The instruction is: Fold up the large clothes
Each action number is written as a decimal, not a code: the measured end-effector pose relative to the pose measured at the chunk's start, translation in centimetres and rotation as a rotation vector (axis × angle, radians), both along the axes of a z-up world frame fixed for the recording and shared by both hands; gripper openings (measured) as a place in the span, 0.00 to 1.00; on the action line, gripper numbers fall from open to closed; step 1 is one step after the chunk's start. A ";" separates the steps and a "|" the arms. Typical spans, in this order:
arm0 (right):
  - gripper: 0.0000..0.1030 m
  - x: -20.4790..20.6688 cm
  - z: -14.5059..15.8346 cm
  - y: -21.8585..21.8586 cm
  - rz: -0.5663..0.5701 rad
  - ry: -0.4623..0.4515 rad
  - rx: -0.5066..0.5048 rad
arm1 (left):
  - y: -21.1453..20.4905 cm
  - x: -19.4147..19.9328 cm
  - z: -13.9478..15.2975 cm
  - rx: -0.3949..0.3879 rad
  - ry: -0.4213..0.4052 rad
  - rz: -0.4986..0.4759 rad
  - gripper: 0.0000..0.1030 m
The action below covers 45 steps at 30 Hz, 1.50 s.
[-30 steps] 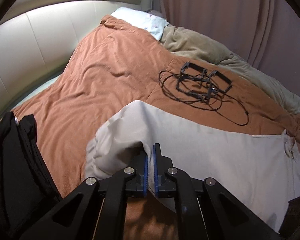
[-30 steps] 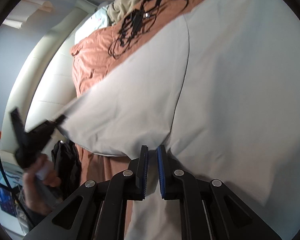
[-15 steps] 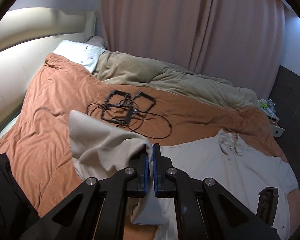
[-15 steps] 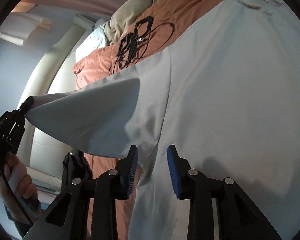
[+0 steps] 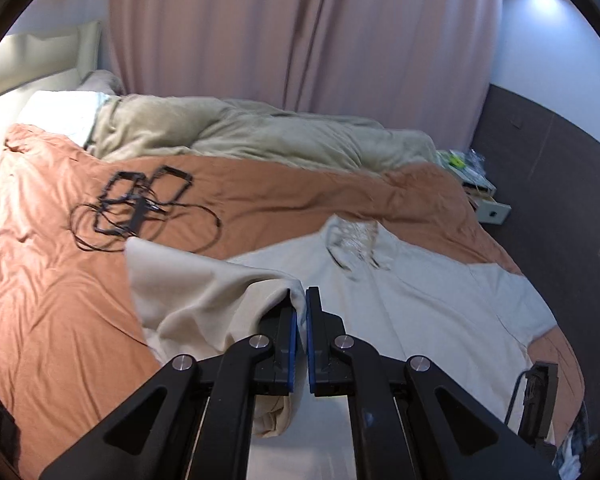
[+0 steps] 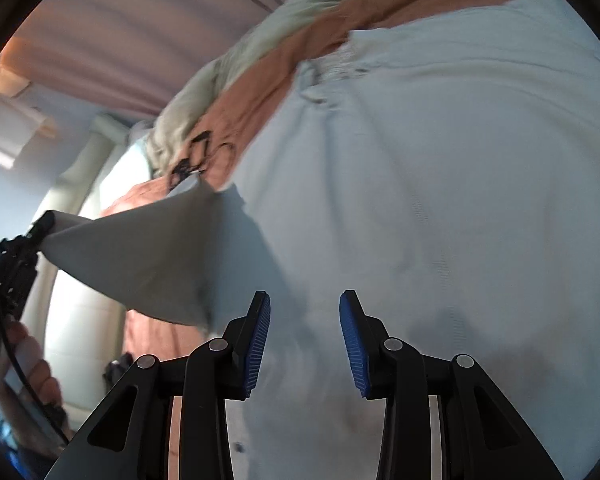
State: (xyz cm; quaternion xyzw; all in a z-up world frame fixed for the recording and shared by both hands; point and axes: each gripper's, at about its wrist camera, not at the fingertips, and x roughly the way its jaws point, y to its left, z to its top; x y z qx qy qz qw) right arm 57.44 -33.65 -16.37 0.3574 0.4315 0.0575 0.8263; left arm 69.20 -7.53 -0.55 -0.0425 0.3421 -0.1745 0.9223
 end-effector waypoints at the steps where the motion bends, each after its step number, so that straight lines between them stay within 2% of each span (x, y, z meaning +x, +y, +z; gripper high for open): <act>1: 0.36 0.1 -0.4 -0.9 -0.022 0.020 0.011 | -1.0 0.1 -0.7 -0.001 0.020 -0.016 0.06; 5: 0.38 0.0 -0.8 -3.7 -0.087 0.024 0.063 | -4.8 0.7 -3.8 0.004 0.105 -0.064 0.06; 8: 0.52 -0.1 -0.6 -5.0 -0.136 0.038 0.046 | -7.0 1.0 -6.5 -0.022 0.169 -0.096 0.06; 11: 0.53 -0.2 -0.5 -6.5 -0.165 0.041 0.047 | -8.9 1.1 -8.6 -0.080 0.233 -0.118 0.06; 14: 0.53 -1.0 -0.7 -8.3 -0.206 0.043 0.082 | -10.8 1.1 -10.6 -0.114 0.302 -0.135 0.15; 15: 0.54 -1.3 -0.7 -9.0 -0.217 0.041 0.089 | -11.4 0.9 -11.2 -0.125 0.327 -0.139 0.25; 16: 0.54 -1.5 -0.6 -9.4 -0.229 0.039 0.094 | -11.9 0.5 -11.6 -0.146 0.342 -0.149 0.45; 17: 0.54 -1.7 -0.6 -9.7 -0.238 0.036 0.096 | -12.3 0.4 -11.7 -0.157 0.343 -0.156 0.58; 18: 0.54 -1.9 -0.5 -10.1 -0.247 0.033 0.098 | -12.7 -0.1 -11.7 -0.164 0.333 -0.162 0.78; 19: 0.54 -2.2 -0.4 -10.6 -0.258 0.028 0.101 | -12.9 -0.6 -11.6 -0.163 0.317 -0.160 0.83; 22: 0.54 -2.8 -0.1 -11.3 -0.285 0.015 0.105 | -12.7 -2.0 -11.1 -0.155 0.299 -0.141 0.83; 25: 0.54 -3.2 0.2 -11.7 -0.295 -0.001 0.103 | -10.6 -3.4 -10.3 -0.179 0.269 -0.065 0.83; 29: 0.54 -2.9 1.0 -10.9 -0.271 -0.031 0.083 | -7.0 -5.4 -9.4 -0.151 0.224 0.060 0.83; 31: 0.54 -2.4 1.6 -9.9 -0.237 -0.047 0.059 | -5.0 -6.5 -9.2 -0.125 0.204 0.136 0.83; 36: 0.54 -1.6 2.8 -7.2 -0.145 -0.091 0.062 | -0.1 -8.3 -9.6 -0.112 0.197 0.237 0.83; 41: 0.54 -0.3 4.1 -3.2 -0.021 -0.155 0.006 | 4.8 -9.6 -9.6 -0.125 0.178 0.335 0.81; 43: 0.54 0.1 4.5 -1.5 0.017 -0.171 -0.037 | 6.4 -9.7 -10.5 -0.121 0.175 0.353 0.72; 45: 0.54 0.5 4.7 0.2 0.054 -0.183 -0.076 | 7.9 -9.3 -11.8 -0.123 0.200 0.368 0.69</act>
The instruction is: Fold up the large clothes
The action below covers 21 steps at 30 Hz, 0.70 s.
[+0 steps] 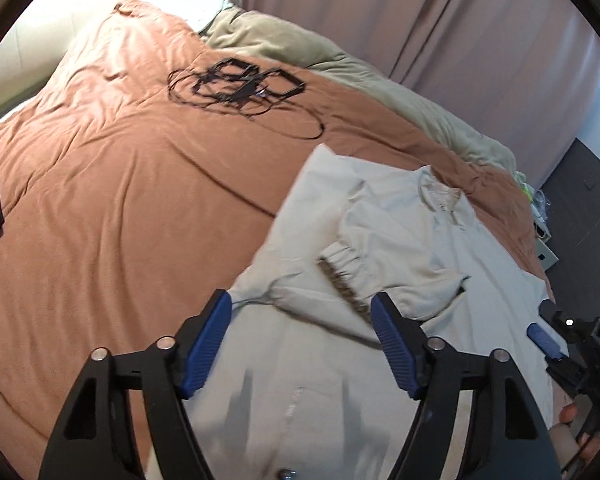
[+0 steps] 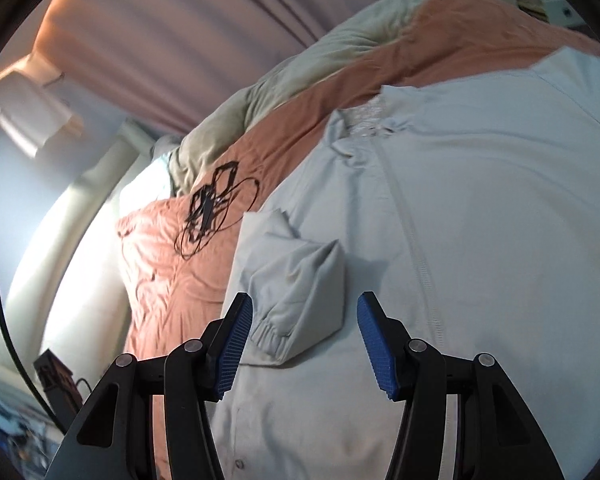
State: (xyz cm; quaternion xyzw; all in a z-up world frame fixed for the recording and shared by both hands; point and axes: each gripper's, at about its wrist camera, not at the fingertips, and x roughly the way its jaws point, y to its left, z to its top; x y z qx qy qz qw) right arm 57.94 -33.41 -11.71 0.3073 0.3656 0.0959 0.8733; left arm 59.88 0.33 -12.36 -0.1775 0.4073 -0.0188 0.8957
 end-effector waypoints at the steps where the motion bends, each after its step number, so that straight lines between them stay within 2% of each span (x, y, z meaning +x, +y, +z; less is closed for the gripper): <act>1: 0.54 0.2 0.0 0.9 0.020 -0.005 -0.023 | 0.7 0.2 -0.6 -0.010 0.011 0.004 0.67; 4: 0.54 1.0 -0.2 4.2 0.087 -0.015 -0.133 | 2.5 1.6 -2.3 -0.008 0.069 0.043 0.57; 7: 0.53 2.2 -1.0 7.3 0.149 0.007 -0.240 | 3.9 2.5 -3.3 -0.034 0.089 0.075 0.57; 12: 0.53 4.4 -2.3 10.2 0.182 0.041 -0.324 | 5.3 3.2 -4.4 -0.026 0.122 0.088 0.57; 16: 0.53 5.5 -2.9 13.7 0.226 0.040 -0.438 | 6.8 3.4 -5.2 -0.076 0.141 0.102 0.57; 21: 0.53 7.4 -4.5 17.2 0.287 0.068 -0.553 | 8.7 3.1 -5.5 -0.090 0.153 0.155 0.57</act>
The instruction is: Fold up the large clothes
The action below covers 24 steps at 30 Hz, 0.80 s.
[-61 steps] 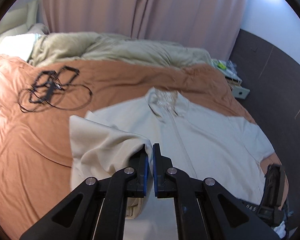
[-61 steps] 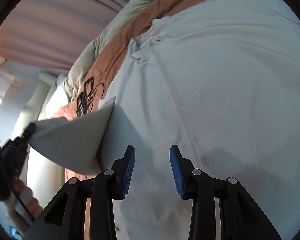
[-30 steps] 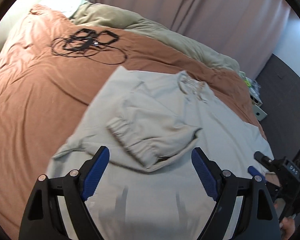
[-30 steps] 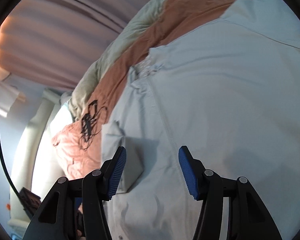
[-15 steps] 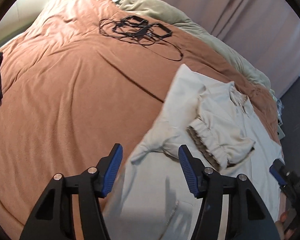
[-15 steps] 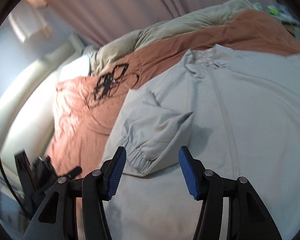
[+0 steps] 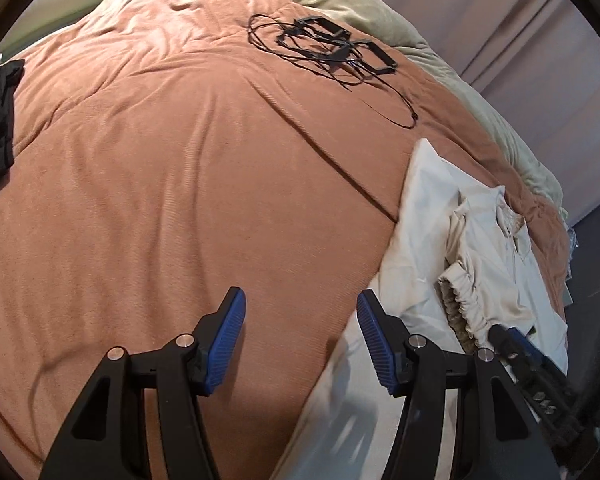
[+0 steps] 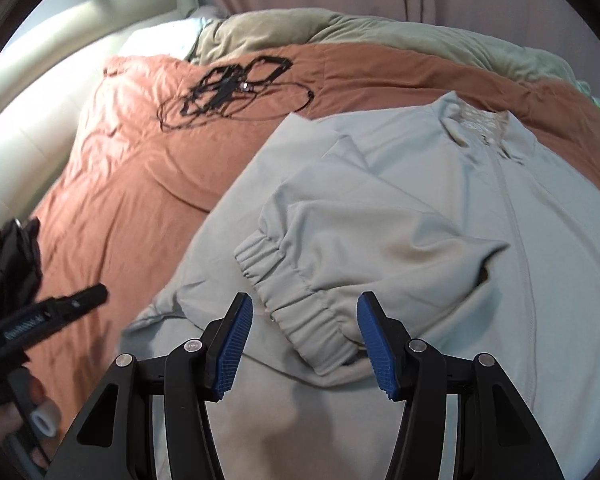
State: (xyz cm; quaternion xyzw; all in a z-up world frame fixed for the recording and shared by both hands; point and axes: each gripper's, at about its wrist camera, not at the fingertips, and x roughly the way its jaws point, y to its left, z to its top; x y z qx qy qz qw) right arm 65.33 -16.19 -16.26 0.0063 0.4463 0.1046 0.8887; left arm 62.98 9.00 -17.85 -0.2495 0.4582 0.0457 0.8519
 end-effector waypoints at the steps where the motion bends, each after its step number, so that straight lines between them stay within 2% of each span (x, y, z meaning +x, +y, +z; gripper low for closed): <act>1: 0.53 0.4 -0.8 0.5 0.001 0.015 -0.024 | 0.3 -0.1 0.1 -0.005 -0.005 0.007 0.57; 6: 0.58 1.3 -4.2 1.3 -0.004 0.103 -0.112 | 1.3 -0.5 0.6 -0.008 -0.027 0.023 0.57; 9: 0.58 1.0 -4.4 1.0 0.001 0.090 -0.123 | 1.2 -0.5 0.6 -0.020 -0.032 0.017 0.57; 10: 0.55 1.0 -4.5 0.9 0.000 0.094 -0.123 | 1.1 -0.4 0.6 -0.016 -0.032 0.009 0.57; 11: 0.47 0.9 -4.5 0.6 -0.005 0.094 -0.123 | 1.0 -0.4 0.6 -0.010 -0.030 0.002 0.57; 12: 0.45 0.9 -4.4 0.2 -0.014 0.094 -0.124 | 0.9 -0.3 0.7 -0.006 -0.029 -0.001 0.57; 14: 0.23 1.0 -4.2 -0.7 -0.025 0.100 -0.094 | 0.6 -0.2 0.8 0.001 -0.032 -0.010 0.57; 18: 0.16 0.3 -2.1 -3.4 -0.056 0.075 0.014 | -0.9 0.0 1.0 0.024 -0.039 -0.057 0.57; 24: 0.14 -2.2 2.5 -10.6 -0.157 -0.013 0.213 | -4.1 0.2 1.2 0.138 -0.044 -0.158 0.57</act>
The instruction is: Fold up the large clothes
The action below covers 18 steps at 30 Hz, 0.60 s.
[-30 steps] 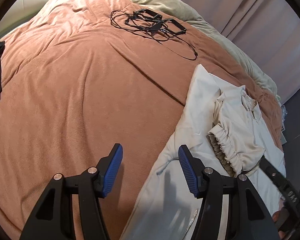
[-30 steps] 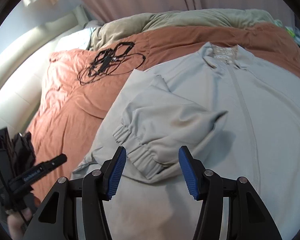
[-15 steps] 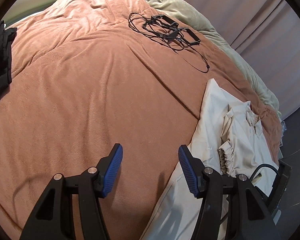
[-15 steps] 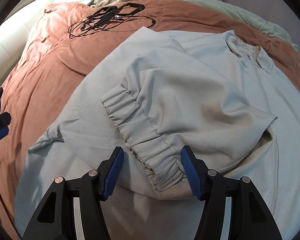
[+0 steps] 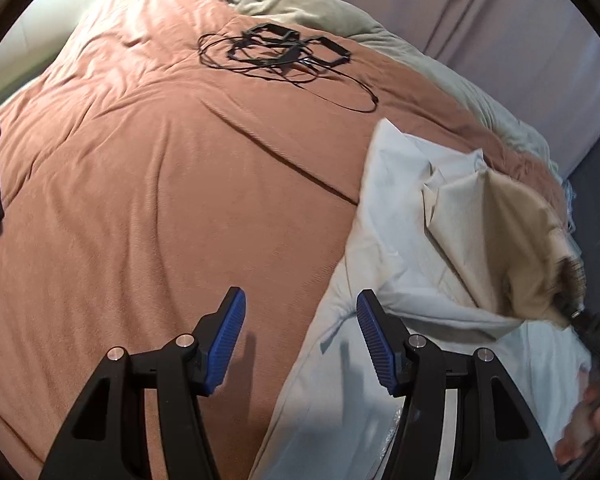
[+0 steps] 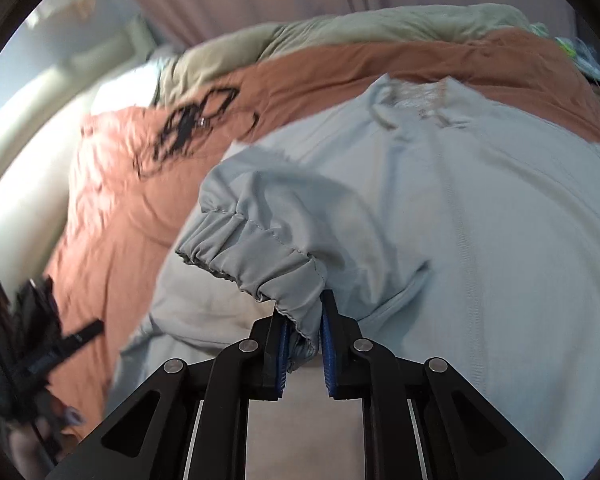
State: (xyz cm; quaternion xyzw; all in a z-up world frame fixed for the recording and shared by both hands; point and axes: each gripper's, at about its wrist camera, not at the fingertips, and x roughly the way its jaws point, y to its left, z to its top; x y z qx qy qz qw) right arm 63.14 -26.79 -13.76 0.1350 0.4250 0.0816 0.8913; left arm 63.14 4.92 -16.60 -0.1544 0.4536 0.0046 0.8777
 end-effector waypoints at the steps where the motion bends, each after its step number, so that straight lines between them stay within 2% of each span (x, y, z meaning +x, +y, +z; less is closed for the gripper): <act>1: 0.14 -0.4 0.6 -1.2 -0.018 -0.014 0.016 | -0.4 0.0 0.0 0.013 -0.003 -0.013 0.57; 5: 0.15 -1.5 2.2 -6.0 -0.104 -0.042 0.078 | -1.3 -0.1 0.0 0.050 -0.004 -0.043 0.57; 9: 0.22 -2.9 1.8 -11.1 -0.265 -0.028 0.096 | -1.8 0.0 -0.2 0.080 0.005 -0.049 0.57; 12: 0.38 -4.2 1.2 -14.4 -0.377 -0.002 0.133 | -2.0 0.0 -0.3 0.088 0.008 -0.054 0.57; 14: 0.53 -4.7 0.7 -16.0 -0.428 0.016 0.174 | -2.1 -0.1 -0.4 0.100 0.011 -0.057 0.57; 18: 0.58 -5.5 -0.7 -17.5 -0.460 0.048 0.217 | -2.8 0.0 -0.8 0.136 0.024 -0.073 0.57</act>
